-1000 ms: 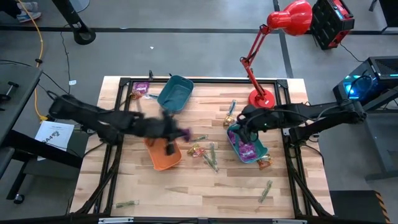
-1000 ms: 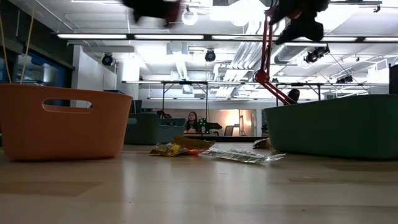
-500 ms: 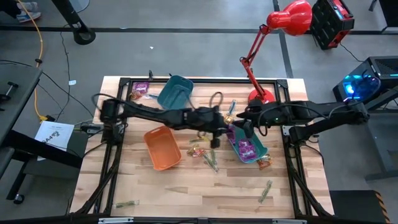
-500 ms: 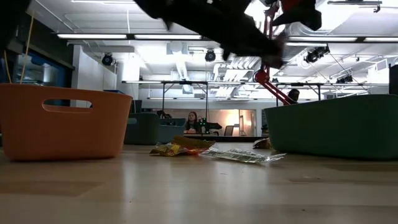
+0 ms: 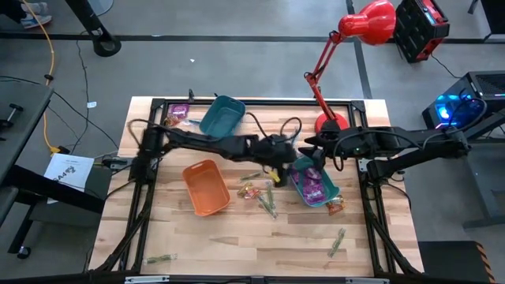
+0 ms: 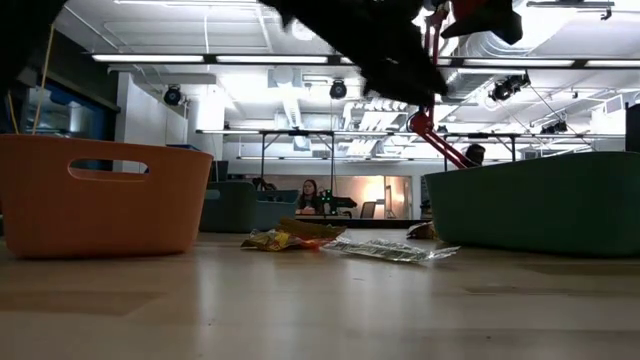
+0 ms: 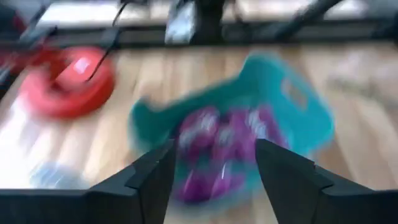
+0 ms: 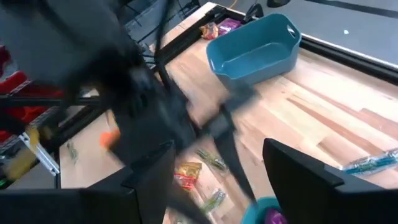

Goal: Sort candy
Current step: Put the purple candy into the green bin

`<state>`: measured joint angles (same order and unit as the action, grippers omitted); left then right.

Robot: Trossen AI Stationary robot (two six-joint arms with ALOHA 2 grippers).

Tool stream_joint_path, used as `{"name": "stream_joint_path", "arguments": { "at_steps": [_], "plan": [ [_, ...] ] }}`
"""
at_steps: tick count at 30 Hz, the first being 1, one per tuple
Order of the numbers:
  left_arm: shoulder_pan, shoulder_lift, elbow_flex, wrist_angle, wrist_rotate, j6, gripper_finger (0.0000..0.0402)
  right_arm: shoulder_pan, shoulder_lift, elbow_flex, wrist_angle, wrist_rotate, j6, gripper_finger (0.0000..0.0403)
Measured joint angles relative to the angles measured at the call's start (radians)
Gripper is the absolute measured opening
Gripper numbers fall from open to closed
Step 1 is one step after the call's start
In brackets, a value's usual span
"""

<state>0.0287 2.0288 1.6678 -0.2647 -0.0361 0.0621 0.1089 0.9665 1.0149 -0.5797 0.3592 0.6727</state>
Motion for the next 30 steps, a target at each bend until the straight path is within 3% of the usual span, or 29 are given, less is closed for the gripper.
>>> {"name": "stream_joint_path", "arguments": {
  "at_steps": [3,5,12,16,23,30],
  "plan": [
    [0.055,-0.107,-0.018,-0.248,-0.119,0.001,0.0223,0.000,-0.002,0.000,-0.005,0.011,-0.004,0.0238],
    [0.113,-0.184,-0.079,-0.318,-0.175,-0.013,0.0221,0.000,-0.002,0.000,-0.003,0.021,-0.009,0.0238],
    [0.421,-0.552,-0.493,-0.264,-0.273,-0.272,0.0199,0.000,-0.002,0.000,0.000,0.025,-0.010,0.0238],
    [0.631,-0.673,-0.663,-0.254,-0.324,-0.399,0.0192,0.000,-0.002,0.000,0.003,0.035,0.004,0.0238],
    [0.892,-0.610,-0.788,-0.225,-0.299,-0.430,0.0190,0.000,0.001,0.000,0.045,0.064,0.017,0.0238],
    [0.990,-0.445,-0.797,-0.134,-0.298,-0.484,0.0189,0.000,0.003,0.000,0.051,0.064,0.070,0.0238]
  ]
}}
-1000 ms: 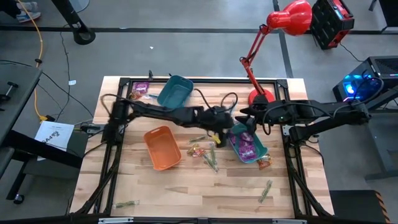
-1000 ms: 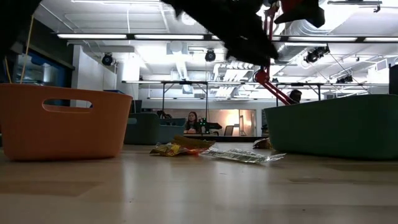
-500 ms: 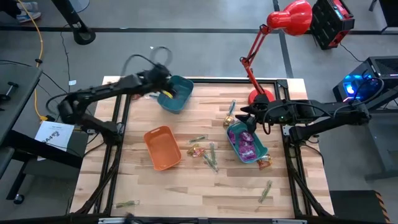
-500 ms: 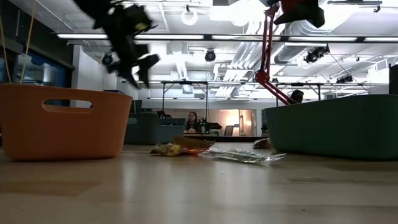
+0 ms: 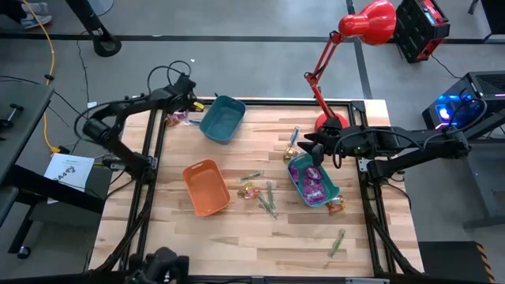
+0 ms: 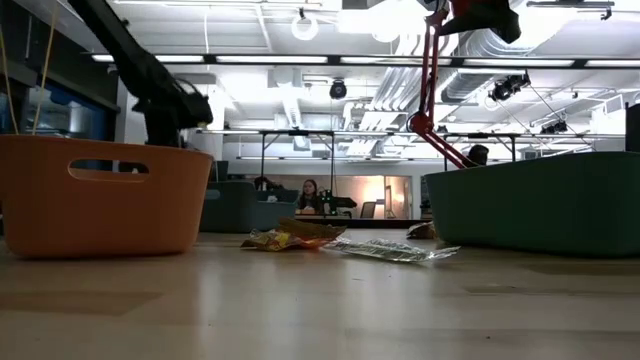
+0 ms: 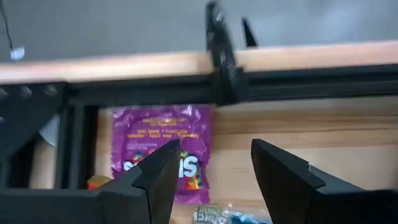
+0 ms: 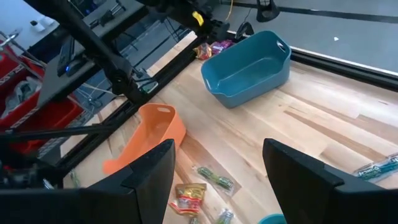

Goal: Sort candy
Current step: Put the purple candy into the green bin

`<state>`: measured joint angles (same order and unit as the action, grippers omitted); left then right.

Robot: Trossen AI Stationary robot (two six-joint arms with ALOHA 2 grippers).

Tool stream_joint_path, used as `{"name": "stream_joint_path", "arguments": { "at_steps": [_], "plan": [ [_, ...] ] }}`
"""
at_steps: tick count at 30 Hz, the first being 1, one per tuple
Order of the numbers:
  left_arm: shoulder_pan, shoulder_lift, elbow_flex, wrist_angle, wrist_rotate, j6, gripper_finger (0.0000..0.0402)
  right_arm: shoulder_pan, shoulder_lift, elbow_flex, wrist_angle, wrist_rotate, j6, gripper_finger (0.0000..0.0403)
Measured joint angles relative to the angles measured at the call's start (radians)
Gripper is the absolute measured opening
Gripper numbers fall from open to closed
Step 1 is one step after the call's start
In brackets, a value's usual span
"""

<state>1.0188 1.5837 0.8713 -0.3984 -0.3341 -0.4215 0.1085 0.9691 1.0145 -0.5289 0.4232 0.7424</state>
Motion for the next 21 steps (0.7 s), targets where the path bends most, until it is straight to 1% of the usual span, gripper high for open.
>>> {"name": "stream_joint_path", "arguments": {
  "at_steps": [5,12,16,21],
  "plan": [
    [0.003,0.070,0.036,0.036,0.003,-0.071,0.0181,0.000,0.000,0.000,0.003,0.002,0.016,0.0238],
    [0.002,0.125,0.067,-0.007,-0.024,-0.067,0.0153,0.000,0.000,0.000,0.003,0.003,0.017,0.0238],
    [0.002,0.137,0.070,-0.013,-0.085,-0.036,0.0130,0.000,0.000,0.000,0.003,0.012,0.011,0.0238],
    [0.002,0.171,0.080,-0.022,-0.118,-0.013,0.0110,0.000,0.000,0.000,0.001,0.013,0.009,0.0238]
  ]
}}
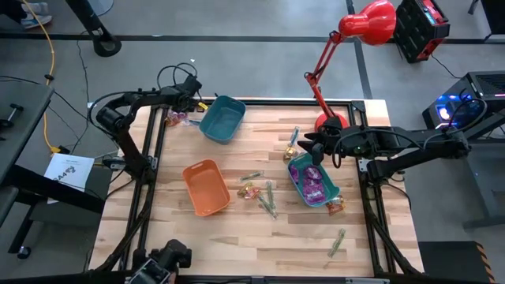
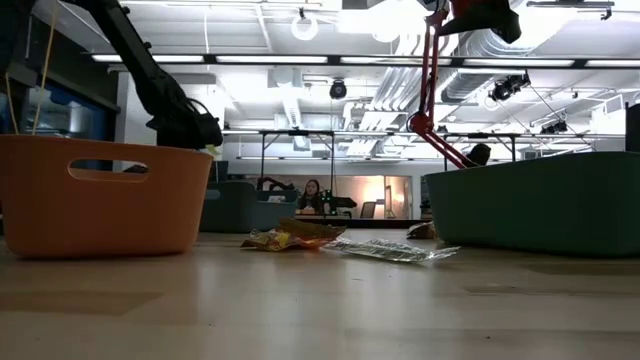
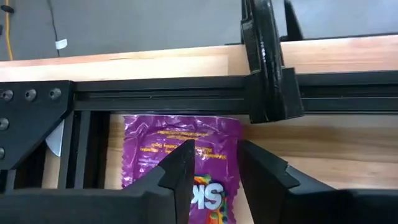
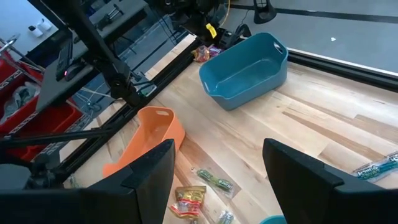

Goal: Sort candy
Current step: Put the purple candy into the green bin

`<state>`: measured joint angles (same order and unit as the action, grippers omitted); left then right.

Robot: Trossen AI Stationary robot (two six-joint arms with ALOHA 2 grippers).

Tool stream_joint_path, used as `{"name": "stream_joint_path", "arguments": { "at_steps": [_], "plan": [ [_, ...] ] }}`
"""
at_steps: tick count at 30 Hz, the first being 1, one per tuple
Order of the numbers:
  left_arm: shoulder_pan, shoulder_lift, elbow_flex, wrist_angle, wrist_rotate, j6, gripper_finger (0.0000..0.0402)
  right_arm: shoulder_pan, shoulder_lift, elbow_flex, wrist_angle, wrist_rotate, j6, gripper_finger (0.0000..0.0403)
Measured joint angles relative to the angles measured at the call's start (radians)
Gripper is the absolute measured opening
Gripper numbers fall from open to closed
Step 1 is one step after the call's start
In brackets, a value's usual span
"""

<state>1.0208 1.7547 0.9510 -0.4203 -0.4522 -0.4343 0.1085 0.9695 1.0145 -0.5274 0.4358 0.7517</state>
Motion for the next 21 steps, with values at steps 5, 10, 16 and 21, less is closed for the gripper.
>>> {"name": "stream_joint_path", "arguments": {
  "at_steps": [5,10,16,21],
  "plan": [
    [-0.009,0.069,0.035,-0.023,-0.009,0.029,0.0106,0.000,0.000,0.000,-0.013,0.000,0.000,0.0238],
    [-0.016,0.117,0.079,-0.059,-0.023,0.028,0.0106,0.000,0.000,0.000,-0.022,0.000,0.000,0.0238],
    [-0.012,0.109,0.078,-0.056,0.075,0.044,0.0027,0.000,0.000,0.000,-0.036,0.000,0.000,0.0238],
    [-0.012,0.055,0.072,-0.101,0.166,0.016,0.0003,0.000,0.000,0.000,-0.058,0.000,-0.001,0.0238]
  ]
}}
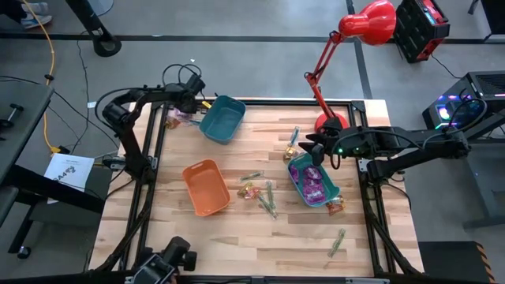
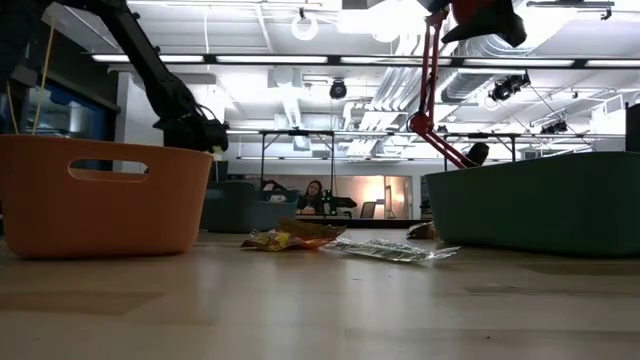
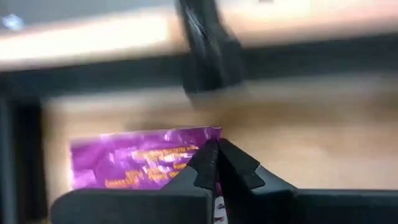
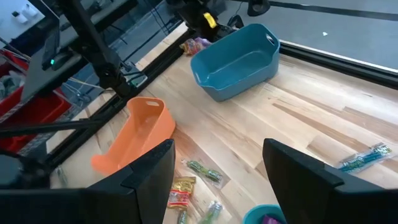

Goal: Sort candy
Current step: Put the purple candy into the green bin

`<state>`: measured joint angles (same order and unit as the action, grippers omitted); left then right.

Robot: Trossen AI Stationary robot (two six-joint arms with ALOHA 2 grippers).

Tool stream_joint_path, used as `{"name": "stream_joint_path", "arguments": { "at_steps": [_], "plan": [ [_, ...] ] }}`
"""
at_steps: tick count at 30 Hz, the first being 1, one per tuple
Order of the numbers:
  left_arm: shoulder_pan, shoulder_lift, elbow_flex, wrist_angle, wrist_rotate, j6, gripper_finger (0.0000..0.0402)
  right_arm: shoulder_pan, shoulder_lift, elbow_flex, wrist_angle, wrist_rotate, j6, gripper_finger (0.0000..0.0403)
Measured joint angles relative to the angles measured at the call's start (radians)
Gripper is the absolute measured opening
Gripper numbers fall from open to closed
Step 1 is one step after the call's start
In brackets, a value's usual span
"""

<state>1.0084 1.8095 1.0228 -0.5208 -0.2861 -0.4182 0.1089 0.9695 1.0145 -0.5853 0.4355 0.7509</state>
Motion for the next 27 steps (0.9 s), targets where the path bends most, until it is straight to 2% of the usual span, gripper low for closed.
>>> {"name": "stream_joint_path", "arguments": {
  "at_steps": [10,17,22,27],
  "plan": [
    [-0.002,-0.315,0.001,-0.025,-0.017,0.054,0.0000,0.000,0.000,0.000,0.010,0.000,-0.044,0.0238],
    [-0.061,-0.535,0.002,-0.046,0.061,0.054,0.0000,0.000,0.000,0.000,0.031,0.000,-0.045,0.0238],
    [-0.193,-0.638,0.002,-0.022,0.148,-0.001,0.0000,0.000,0.000,0.000,0.044,0.000,-0.045,0.0238],
    [-0.444,-0.649,0.002,0.160,0.204,-0.079,0.0000,0.000,0.000,0.000,0.160,0.000,-0.065,0.0238]
  ]
}}
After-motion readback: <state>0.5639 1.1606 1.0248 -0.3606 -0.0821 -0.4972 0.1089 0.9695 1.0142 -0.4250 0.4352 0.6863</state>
